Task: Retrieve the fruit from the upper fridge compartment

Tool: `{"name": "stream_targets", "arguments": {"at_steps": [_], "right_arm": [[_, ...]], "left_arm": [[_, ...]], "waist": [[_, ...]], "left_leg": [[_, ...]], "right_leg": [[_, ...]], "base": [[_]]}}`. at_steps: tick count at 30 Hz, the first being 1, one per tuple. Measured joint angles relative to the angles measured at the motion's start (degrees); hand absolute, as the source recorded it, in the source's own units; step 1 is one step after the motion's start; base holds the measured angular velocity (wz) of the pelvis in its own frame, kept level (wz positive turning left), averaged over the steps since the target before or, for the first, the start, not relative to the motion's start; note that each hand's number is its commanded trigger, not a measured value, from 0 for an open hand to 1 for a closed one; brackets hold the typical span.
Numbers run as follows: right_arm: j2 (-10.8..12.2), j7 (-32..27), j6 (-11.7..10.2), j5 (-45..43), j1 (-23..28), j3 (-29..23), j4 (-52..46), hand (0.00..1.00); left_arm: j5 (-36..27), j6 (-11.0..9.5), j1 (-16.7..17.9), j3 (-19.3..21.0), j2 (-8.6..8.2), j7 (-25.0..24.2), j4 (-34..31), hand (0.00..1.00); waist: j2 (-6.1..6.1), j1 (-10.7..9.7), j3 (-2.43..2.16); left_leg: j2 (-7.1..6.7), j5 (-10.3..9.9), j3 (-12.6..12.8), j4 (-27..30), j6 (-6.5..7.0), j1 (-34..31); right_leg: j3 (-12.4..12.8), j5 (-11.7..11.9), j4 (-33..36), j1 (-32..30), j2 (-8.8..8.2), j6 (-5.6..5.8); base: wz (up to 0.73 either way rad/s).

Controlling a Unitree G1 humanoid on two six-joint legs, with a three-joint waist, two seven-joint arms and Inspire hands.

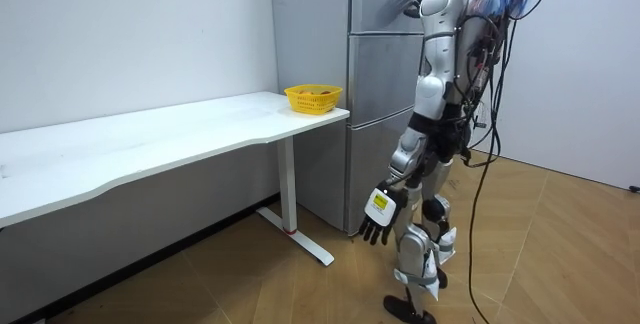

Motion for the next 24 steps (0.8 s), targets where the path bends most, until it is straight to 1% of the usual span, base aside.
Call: {"name": "stream_targets", "arguments": {"at_steps": [3, 5, 6, 7, 11, 14, 17, 21, 24], "right_arm": [[0.0, 0.05, 0.27, 0.13, -0.56, 0.01, 0.88, 0.0], [0.0, 0.04, 0.15, 0.07, -0.74, 0.01, 1.35, 0.0], [0.0, 0.04, -0.09, 0.06, -0.76, 0.01, 1.66, 0.0], [0.0, 0.01, -0.21, 0.08, -0.75, 0.02, 1.79, 0.0], [0.0, -0.04, -0.35, -0.02, -0.75, 0.03, 1.96, 0.0], [0.01, -0.2, -0.86, -0.16, -0.65, -0.09, 1.98, 0.0], [0.02, -0.85, -1.05, -0.49, -0.64, -0.28, 1.98, 0.0], [0.03, -2.31, -1.36, -1.09, -0.62, -0.25, 1.93, 0.0], [0.05, -4.59, -1.57, -2.19, -0.07, -0.29, 2.01, 0.0]], "left_arm": [[1.05, 0.14, 0.11, -0.12, 0.15, -0.53, -0.27, 0.0], [1.09, 0.15, 0.3, -0.14, 0.15, -0.67, -0.26, 0.0], [1.08, 0.16, 0.41, -0.15, 0.15, -0.63, -0.22, 0.0], [1.06, 0.16, 0.46, -0.16, 0.15, -0.51, -0.21, 0.0], [1.1, 0.15, 0.52, -0.16, 0.16, 0.36, -0.21, 0.0], [1.08, 0.14, 0.53, -0.23, 0.19, 0.5, -0.25, 0.0], [1.08, 0.19, 0.65, -1.65, 0.21, 0.56, -0.3, 0.0], [1.08, 0.32, 0.44, -1.84, 0.2, 0.59, -1.1, 0.0], [1.08, 0.73, 0.41, -1.88, 0.08, 1.92, -2.12, 0.0]], "waist": [[-0.07, 0.49, -0.03], [0.24, 0.61, -0.2], [0.11, 0.66, -0.15], [0.3, 0.72, -0.25], [0.39, 0.7, -0.25], [0.47, 0.25, -0.2], [0.62, -0.55, -0.21], [0.69, -0.82, -0.23], [0.85, -0.93, -0.27]], "left_leg": [[0.0, 0.0, -0.07, 0.15, 0.0, 0.0], [-0.01, 0.01, -0.18, 0.25, 0.0, -0.01], [-0.01, 0.01, -0.26, 0.3, -0.01, 0.01], [-0.02, 0.05, -0.32, 0.31, -0.04, 0.01], [-0.02, 0.09, -0.55, 0.34, -0.1, 0.0], [-0.12, 0.09, -1.14, 0.38, -0.1, -0.25], [-0.2, 0.09, -1.54, 0.42, -0.09, -0.28], [-0.23, 0.07, -1.61, 0.34, -0.07, -0.34], [-0.22, 0.06, -1.71, 0.23, -0.07, -0.34]], "right_leg": [[0.13, 0.2, -0.02, 0.03, 0.06, -0.02], [0.05, 0.28, -0.02, 0.11, 0.04, -0.04], [-0.01, 0.28, 0.01, 0.18, 0.03, -0.04], [-0.05, 0.31, 0.02, 0.21, 0.02, -0.07], [-0.27, 0.34, 0.02, 0.33, -0.01, -0.11], [-0.79, 0.3, -0.16, 0.41, -0.14, -0.06], [-1.06, 0.25, -0.18, 0.61, -0.22, 0.03], [-1.05, 0.21, -0.23, 0.58, -0.22, 0.09], [-1.15, 0.26, -1.01, 0.74, -0.18, 0.14]], "base": [[-0.04], [0.0], [0.03], [0.0], [0.02], [0.09], [0.07], [0.0], [0.02]]}}
